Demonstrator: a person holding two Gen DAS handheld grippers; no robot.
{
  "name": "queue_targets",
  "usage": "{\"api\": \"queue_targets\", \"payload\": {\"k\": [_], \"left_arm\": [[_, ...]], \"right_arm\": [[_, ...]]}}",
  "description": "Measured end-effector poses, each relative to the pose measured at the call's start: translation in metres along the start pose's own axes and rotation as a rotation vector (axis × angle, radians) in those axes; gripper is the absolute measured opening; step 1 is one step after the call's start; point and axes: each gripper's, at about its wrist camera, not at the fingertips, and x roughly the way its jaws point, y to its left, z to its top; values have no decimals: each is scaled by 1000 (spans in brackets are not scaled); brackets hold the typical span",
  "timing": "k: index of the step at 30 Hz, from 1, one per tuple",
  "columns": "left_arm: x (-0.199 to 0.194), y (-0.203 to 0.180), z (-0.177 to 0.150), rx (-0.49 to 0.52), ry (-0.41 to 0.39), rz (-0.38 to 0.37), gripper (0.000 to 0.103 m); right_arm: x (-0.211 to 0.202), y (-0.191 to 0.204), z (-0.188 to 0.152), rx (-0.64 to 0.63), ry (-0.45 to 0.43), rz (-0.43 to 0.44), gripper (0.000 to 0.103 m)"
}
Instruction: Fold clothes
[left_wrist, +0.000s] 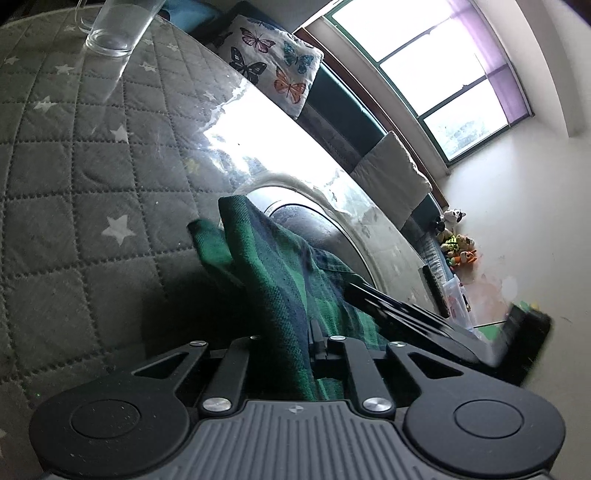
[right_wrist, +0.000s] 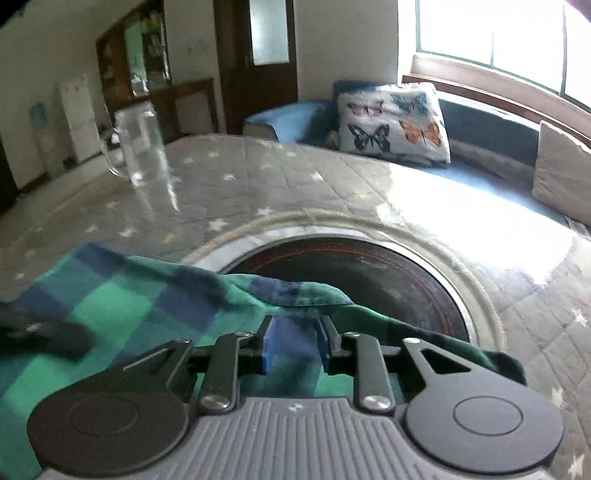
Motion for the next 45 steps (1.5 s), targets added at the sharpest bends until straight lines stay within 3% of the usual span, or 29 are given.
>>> {"api": "queue_targets", "payload": {"k": [7, 14, 25, 28, 35, 45], "left_arm": [[4, 0, 4, -11, 11, -1, 11], [3, -3, 5, -20, 13, -6, 12], [-1, -13, 9, -21, 11, -3, 11], [-2, -18, 11, -26, 10, -7, 12], [-1, -33, 14, -46, 13, 4, 11], [0, -48, 17, -87, 1, 23, 11]], "right_arm": [[28, 7, -2, -30, 36, -46, 24], [-9, 12, -17, -54, 9, -25, 29], [-22, 13, -36, -16, -16, -28, 32], [-30, 14, -45, -11, -9, -20, 40], [-46, 18, -66, -6, -16, -12, 41], [-97, 26, -101, 2, -33, 5, 46]]}}
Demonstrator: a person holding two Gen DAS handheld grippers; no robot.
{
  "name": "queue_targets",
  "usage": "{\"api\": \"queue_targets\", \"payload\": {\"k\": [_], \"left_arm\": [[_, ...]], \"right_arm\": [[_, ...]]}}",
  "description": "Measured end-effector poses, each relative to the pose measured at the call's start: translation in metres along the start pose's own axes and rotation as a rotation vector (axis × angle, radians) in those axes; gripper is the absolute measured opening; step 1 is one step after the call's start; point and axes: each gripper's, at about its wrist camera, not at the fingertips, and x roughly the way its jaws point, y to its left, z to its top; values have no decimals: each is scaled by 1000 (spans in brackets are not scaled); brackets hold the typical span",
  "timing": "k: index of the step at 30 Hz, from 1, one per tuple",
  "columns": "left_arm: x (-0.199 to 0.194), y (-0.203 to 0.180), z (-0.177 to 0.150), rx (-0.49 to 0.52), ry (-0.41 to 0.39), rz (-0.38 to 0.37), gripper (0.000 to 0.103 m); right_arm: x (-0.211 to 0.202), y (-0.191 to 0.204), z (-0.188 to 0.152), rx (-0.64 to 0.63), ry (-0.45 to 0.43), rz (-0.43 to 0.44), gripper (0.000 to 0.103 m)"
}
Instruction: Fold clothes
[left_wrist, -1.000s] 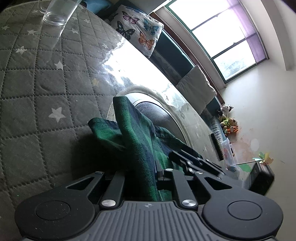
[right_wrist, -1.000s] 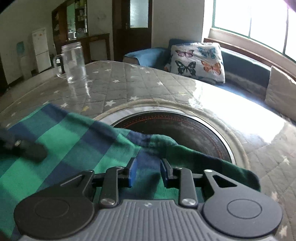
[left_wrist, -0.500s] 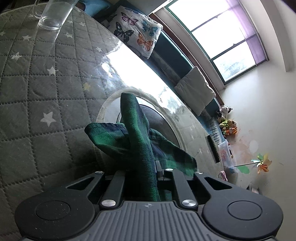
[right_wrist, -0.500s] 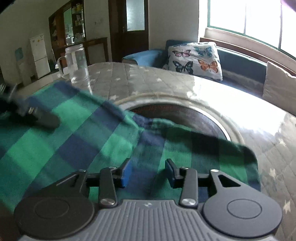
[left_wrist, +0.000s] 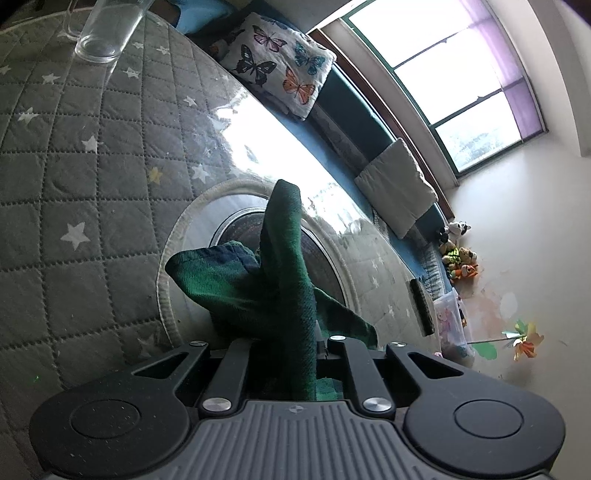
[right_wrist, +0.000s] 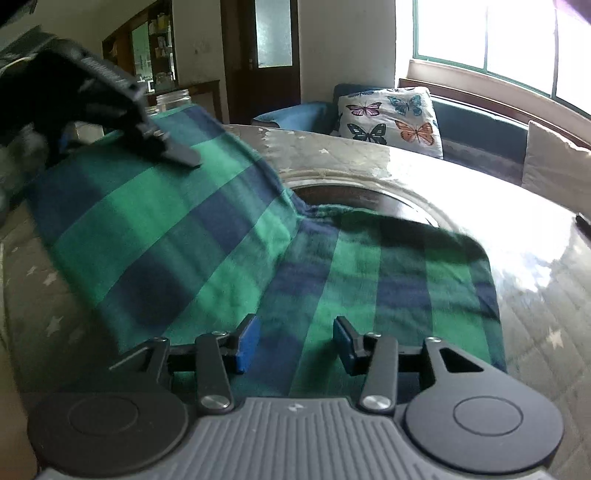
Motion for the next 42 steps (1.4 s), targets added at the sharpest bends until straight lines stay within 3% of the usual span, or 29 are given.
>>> {"api": "queue_targets", "payload": {"k": [16, 27, 35, 42], "left_arm": [[15, -51, -7, -28, -4, 64, 11], [73, -96, -20, -55, 56, 142, 12], [117, -114, -39, -73, 103, 180, 23], [140, -123, -56, -64, 134, 195, 44]], "right_arm": [[-27, -3, -36, -4, -45, 16, 49], [-43, -28, -51, 82, -76, 55, 53], [-61, -48, -62, 128, -106, 53, 58], [-66, -62, -70, 180, -110, 40, 58]]}}
